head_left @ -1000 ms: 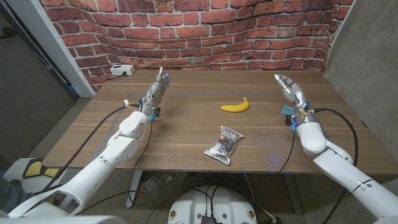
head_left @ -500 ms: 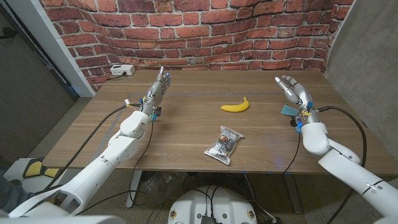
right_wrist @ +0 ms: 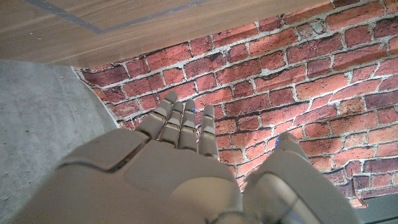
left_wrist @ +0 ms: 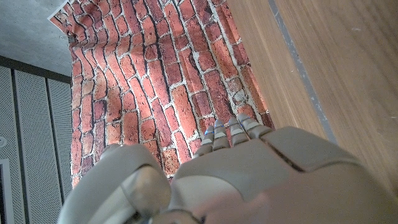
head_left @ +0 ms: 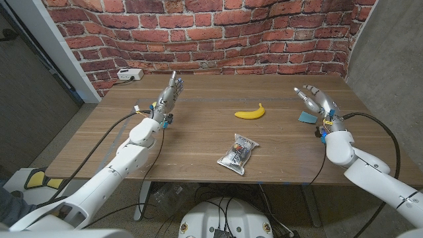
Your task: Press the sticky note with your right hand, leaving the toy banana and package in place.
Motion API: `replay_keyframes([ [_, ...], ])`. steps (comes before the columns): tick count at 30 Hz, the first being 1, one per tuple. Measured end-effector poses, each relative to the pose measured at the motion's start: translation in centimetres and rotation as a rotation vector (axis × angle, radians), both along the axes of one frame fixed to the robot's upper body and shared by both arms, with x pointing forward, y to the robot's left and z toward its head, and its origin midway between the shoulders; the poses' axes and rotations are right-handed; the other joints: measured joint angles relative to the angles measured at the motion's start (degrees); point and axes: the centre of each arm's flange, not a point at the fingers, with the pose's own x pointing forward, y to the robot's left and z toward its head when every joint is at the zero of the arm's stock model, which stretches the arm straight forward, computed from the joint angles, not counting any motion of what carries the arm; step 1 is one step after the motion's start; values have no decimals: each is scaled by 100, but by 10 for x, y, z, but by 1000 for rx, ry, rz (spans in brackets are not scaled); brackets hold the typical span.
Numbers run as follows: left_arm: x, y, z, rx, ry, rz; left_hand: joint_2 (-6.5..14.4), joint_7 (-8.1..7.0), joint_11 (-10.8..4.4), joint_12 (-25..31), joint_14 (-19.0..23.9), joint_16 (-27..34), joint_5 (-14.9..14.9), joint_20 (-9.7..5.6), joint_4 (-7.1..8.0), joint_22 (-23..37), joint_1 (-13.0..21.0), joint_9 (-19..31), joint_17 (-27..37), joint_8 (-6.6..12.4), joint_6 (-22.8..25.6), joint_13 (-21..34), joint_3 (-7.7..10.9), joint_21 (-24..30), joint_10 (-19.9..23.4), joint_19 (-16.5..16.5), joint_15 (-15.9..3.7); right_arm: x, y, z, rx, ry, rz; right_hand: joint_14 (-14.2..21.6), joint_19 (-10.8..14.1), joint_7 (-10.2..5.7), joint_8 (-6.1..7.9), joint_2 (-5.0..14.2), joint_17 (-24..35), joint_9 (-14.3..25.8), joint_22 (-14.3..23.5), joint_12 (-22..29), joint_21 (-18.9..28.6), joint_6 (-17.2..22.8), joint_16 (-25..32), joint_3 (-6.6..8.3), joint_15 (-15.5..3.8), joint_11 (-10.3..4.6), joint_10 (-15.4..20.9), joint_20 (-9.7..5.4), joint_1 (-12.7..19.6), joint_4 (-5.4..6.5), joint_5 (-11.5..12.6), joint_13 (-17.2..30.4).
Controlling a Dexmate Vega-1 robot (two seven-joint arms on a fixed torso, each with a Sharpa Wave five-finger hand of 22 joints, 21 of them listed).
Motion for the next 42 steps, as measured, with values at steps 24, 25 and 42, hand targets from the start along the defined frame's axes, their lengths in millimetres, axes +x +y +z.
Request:
replay_keyframes([
  [24, -8, -7, -10, 1, 7, -8, 36, -31, -31, 0, 0, -23, 0, 53, 0, 0, 36, 30, 0, 0, 30, 0, 0, 0, 30, -11, 0, 7, 7, -19, -203, 63, -277, -287, -276, 10, -72, 82, -1, 0, 29, -111, -128, -57, -66, -49, -9, -65, -224, 63, -160, 49, 22, 0],
  [25, -8, -7, -10, 1, 7, -8, 36, -31, -31, 0, 0, -23, 0, 53, 0, 0, 36, 30, 0, 0, 30, 0, 0, 0, 30, -11, 0, 8, 5, -20, -203, 70, -285, -324, -312, 9, -72, 82, -1, 0, 29, -118, -133, -57, -66, -65, 5, -44, -258, 84, -160, 65, 22, 0],
  [42, -8, -7, -10, -5, 3, -12, 75, -62, -54, -44, 32, -22, -30, 74, 0, 0, 75, 29, 0, -21, 61, 0, 0, 0, 53, -32, -32, 20, 2, -25, -176, 212, -320, -1332, -1327, -371, -178, 95, -16, 0, 29, -291, -232, -311, -111, -186, 513, 0, -1211, 931, -383, 58, 45, -17],
])
